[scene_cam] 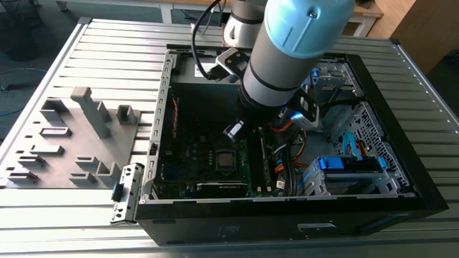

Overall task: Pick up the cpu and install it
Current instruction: 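Install the first cpu locking lever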

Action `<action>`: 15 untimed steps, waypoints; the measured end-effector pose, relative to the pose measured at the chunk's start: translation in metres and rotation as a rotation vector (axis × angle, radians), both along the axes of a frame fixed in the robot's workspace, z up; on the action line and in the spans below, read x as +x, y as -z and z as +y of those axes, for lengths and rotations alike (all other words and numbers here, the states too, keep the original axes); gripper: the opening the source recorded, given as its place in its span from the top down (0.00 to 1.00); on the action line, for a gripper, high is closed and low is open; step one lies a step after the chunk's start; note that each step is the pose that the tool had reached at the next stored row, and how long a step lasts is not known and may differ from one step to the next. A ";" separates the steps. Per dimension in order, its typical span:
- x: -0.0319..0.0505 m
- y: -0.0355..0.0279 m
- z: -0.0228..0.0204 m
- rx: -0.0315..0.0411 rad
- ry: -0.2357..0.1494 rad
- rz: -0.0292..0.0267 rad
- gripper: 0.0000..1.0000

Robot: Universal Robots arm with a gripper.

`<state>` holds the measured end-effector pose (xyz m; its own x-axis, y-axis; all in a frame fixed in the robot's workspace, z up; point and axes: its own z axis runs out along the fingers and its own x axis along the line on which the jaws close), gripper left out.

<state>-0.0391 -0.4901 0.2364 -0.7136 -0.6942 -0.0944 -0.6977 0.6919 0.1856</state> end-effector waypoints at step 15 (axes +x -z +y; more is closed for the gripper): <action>0.0000 0.0008 -0.0055 -0.0019 0.000 0.0000 0.89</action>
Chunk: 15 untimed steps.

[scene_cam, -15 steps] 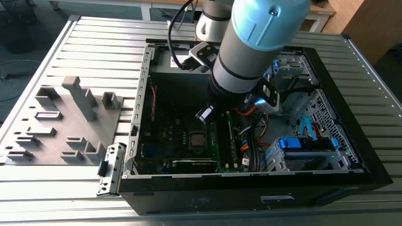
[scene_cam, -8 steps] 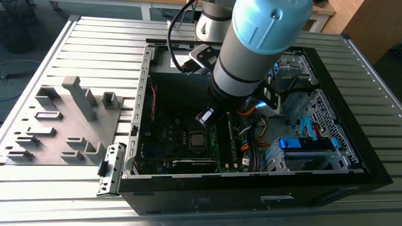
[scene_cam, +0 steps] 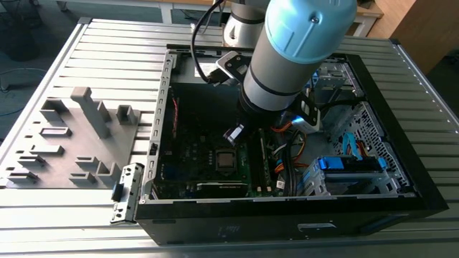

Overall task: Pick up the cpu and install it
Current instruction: 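Install the first cpu locking lever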

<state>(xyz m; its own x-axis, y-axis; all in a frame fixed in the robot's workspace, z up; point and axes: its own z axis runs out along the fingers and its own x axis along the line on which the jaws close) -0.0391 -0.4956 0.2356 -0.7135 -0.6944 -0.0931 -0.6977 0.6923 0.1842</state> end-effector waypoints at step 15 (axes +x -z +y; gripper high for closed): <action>-0.0003 0.0090 -0.0099 -0.0024 0.000 0.0000 0.89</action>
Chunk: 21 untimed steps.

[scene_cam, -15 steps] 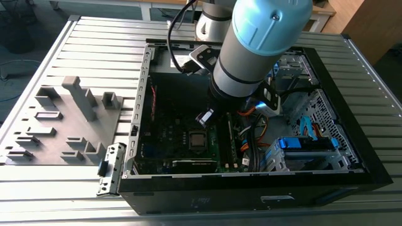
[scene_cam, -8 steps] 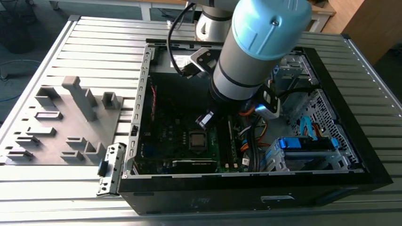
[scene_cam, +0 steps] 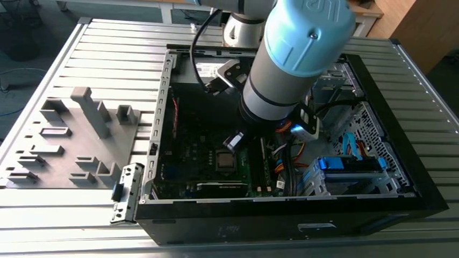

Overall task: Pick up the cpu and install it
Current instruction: 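Install the first cpu locking lever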

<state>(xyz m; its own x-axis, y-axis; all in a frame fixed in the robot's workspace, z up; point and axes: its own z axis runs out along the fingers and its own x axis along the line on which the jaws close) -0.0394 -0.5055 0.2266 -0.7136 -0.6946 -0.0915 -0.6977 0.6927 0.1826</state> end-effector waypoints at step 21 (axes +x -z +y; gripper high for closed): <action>0.0000 -0.0162 -0.0062 -0.0007 -0.002 0.0000 0.89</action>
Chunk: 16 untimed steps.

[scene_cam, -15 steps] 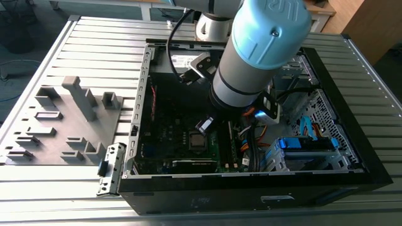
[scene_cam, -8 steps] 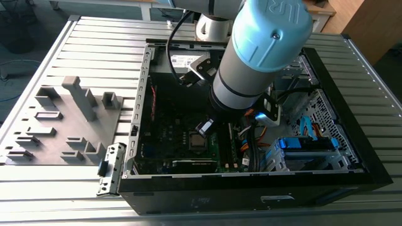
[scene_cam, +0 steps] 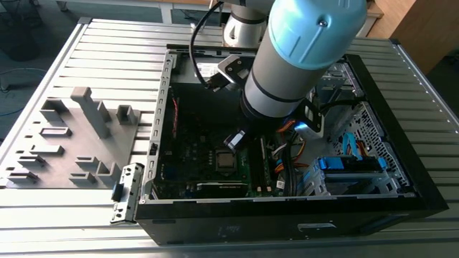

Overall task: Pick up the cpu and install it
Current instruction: 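Install the first cpu locking lever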

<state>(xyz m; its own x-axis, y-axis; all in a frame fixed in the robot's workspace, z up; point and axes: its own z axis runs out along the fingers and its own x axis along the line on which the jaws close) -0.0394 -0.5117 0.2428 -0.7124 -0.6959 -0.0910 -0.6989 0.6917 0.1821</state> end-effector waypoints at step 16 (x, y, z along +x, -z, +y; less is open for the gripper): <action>-0.0018 0.0077 0.0009 -0.0515 0.000 -0.0002 0.89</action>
